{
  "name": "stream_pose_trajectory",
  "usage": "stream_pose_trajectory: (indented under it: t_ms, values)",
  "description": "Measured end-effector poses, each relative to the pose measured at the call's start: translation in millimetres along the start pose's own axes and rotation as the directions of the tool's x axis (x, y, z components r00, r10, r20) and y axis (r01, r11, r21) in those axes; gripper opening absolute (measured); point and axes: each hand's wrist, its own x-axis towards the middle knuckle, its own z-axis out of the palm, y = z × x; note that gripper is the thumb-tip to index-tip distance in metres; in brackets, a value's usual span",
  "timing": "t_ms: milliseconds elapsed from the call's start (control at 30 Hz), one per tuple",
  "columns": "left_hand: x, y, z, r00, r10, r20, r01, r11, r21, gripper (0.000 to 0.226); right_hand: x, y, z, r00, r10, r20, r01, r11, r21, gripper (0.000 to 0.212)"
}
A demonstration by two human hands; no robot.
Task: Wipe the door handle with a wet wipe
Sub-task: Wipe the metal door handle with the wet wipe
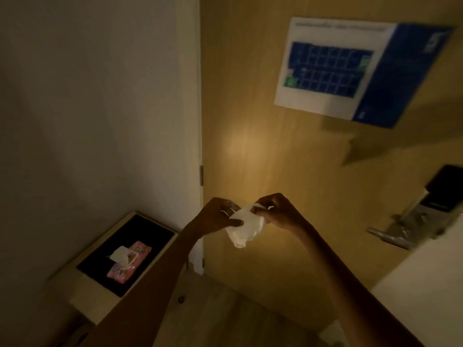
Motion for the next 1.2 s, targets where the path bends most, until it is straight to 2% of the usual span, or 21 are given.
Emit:
stream_pose_trajectory:
  t_ms: [133, 267, 433, 533, 667, 800, 933, 1133, 1200]
  values:
    - [8, 38, 50, 0.996, 0.083, 0.018, -0.084, 0.995, 0.048, 0.020, -57, 21, -41, 0.994, 0.056, -0.094, -0.057, 0.998, -0.017, 0.016]
    - [21, 70, 89, 0.996, 0.091, 0.021, -0.093, 0.992, 0.088, 0.015, -101, 42, -76, 0.971, 0.121, -0.206, -0.128, 0.992, -0.020, 0.015]
    - [33, 96, 131, 0.959, 0.239, 0.153, -0.252, 0.965, 0.077, 0.012, -141, 73, -101, 0.917, 0.188, -0.353, -0.236, 0.967, -0.097, 0.014]
    - [40, 107, 149, 0.940, 0.268, 0.211, -0.289, 0.955, 0.074, 0.014, -157, 81, -115, 0.900, 0.220, -0.376, -0.285, 0.950, -0.126, 0.017]
    - [48, 117, 168, 0.927, 0.272, 0.257, -0.292, 0.955, 0.041, 0.017, -172, 88, -131, 0.884, 0.212, -0.417, -0.278, 0.955, -0.105, 0.011]
    - [52, 120, 186, 0.897, 0.356, 0.260, -0.383, 0.922, 0.062, 0.021, -184, 103, -137, 0.868, 0.204, -0.453, -0.271, 0.958, -0.088, 0.021]
    - [53, 117, 204, 0.912, 0.302, 0.278, -0.318, 0.948, 0.013, 0.025, -197, 122, -139, 0.836, 0.245, -0.491, -0.276, 0.961, 0.009, 0.019]
    - [59, 116, 242, 0.920, 0.176, 0.350, -0.200, 0.979, 0.035, 0.029, -208, 153, -149, 0.838, 0.276, -0.471, -0.276, 0.958, 0.071, 0.020]
    - [60, 116, 257, 0.913, 0.182, 0.364, -0.200, 0.980, 0.012, 0.032, -207, 163, -157, 0.842, 0.278, -0.462, -0.273, 0.959, 0.081, 0.022]
